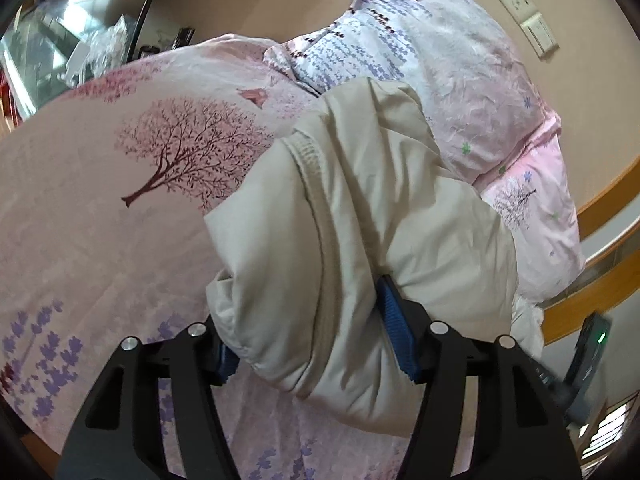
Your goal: Fold large clothes
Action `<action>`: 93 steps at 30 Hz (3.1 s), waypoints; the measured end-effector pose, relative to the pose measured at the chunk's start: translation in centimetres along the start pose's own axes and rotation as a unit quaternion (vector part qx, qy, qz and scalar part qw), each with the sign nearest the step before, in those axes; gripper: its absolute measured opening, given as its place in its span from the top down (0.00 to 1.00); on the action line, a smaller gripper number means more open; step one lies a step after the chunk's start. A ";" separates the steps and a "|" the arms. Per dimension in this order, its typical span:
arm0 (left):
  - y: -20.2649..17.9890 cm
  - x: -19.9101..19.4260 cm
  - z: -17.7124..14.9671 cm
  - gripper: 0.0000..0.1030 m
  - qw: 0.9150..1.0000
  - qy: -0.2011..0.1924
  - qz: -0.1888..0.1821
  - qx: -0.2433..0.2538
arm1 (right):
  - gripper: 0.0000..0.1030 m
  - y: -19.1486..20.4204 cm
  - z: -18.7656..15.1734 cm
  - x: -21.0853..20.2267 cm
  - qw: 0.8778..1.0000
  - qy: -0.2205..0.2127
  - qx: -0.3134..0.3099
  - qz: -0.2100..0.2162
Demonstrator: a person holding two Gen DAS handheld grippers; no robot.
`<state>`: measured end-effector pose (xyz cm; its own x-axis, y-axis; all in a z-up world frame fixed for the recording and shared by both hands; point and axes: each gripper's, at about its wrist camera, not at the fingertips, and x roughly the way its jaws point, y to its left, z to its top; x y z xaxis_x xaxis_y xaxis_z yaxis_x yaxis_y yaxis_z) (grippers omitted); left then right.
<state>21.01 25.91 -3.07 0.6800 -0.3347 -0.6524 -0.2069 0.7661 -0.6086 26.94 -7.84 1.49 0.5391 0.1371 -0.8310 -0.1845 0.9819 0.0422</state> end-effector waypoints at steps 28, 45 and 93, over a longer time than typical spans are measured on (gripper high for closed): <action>-15.0 -7.1 -1.4 0.76 0.963 -0.140 -0.123 0.196 | 0.70 -2.4 0.8 -2.4 0.997 -0.062 0.035 0.008; -19.6 -6.4 -4.1 0.75 0.941 -0.133 -0.152 0.271 | 0.75 -3.2 3.3 0.8 0.998 0.001 0.051 0.022; -41.1 6.6 -27.6 0.67 0.797 -0.010 -0.188 0.574 | 0.42 -34.0 -11.6 -11.2 0.922 -0.134 0.359 0.049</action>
<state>14.61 -22.92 5.18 0.5549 -0.6590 -0.5078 0.7864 0.6146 0.0619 17.61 -44.31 2.94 0.7497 0.1631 -0.6414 0.2972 0.7829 0.5465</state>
